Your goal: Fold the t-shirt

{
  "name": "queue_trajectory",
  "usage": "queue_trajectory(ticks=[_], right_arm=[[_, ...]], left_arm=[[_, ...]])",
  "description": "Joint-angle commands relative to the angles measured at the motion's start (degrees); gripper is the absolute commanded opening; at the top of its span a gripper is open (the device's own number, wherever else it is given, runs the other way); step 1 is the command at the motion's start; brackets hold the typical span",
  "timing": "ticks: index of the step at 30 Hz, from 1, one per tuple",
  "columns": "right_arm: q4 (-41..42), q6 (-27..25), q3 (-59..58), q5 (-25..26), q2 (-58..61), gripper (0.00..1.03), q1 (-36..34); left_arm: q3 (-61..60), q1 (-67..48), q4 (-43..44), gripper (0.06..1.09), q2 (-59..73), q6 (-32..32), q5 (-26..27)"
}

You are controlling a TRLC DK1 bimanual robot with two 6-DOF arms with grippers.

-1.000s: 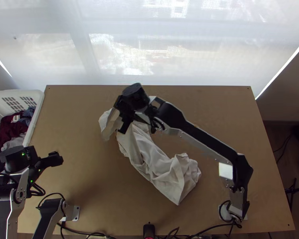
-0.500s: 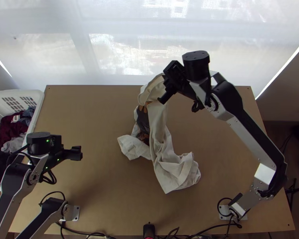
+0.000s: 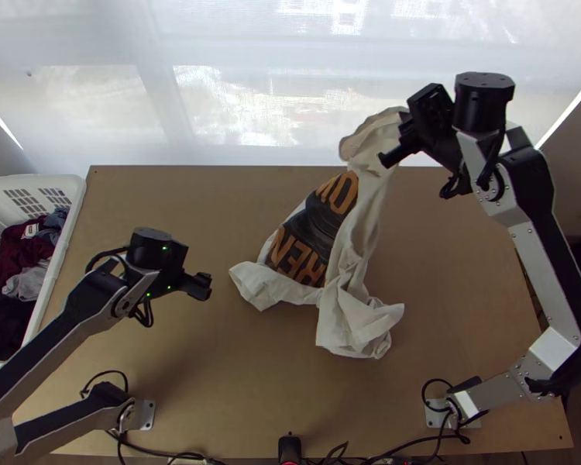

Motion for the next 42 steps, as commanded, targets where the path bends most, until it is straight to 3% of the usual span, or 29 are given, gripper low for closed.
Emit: queue_trajectory(ticks=[1,9,25,30,32,34,38,42], right_arm=[[0.0,0.0,-4.0,0.3,-4.6,0.03,-8.7],[0.1,-0.3,-9.2,0.4,-9.4,0.03,-13.2],[0.3,-0.3,-14.5,0.4,-12.3,0.03,-12.8],[0.3,-1.0,-16.3,0.4,-13.3,0.03,-12.9],[0.3,-1.1,-16.8,0.4,-13.6,0.03,-12.9],[0.3,-1.2,-17.1,0.5,-14.0,0.03,-13.0],[0.3,-1.4,-17.8,0.5,-14.8,0.03,-13.2],[0.3,-1.4,-18.0,0.5,-15.5,0.03,-13.2]], left_arm=[[4.8,-8.2,3.9,1.03,11.4,0.6,0.0],[10.8,-12.2,5.5,1.03,24.7,1.8,0.0],[29.1,-14.5,7.0,1.03,44.9,-4.0,0.1],[33.4,-16.5,5.5,0.97,48.6,-5.2,1.1],[34.7,-17.0,5.3,0.90,50.0,-5.4,2.0],[35.8,-17.4,5.3,0.73,51.1,-5.4,2.1],[37.5,-16.9,5.3,0.12,52.2,-5.4,2.4],[36.5,-14.9,3.6,0.10,48.9,-5.2,2.4]])
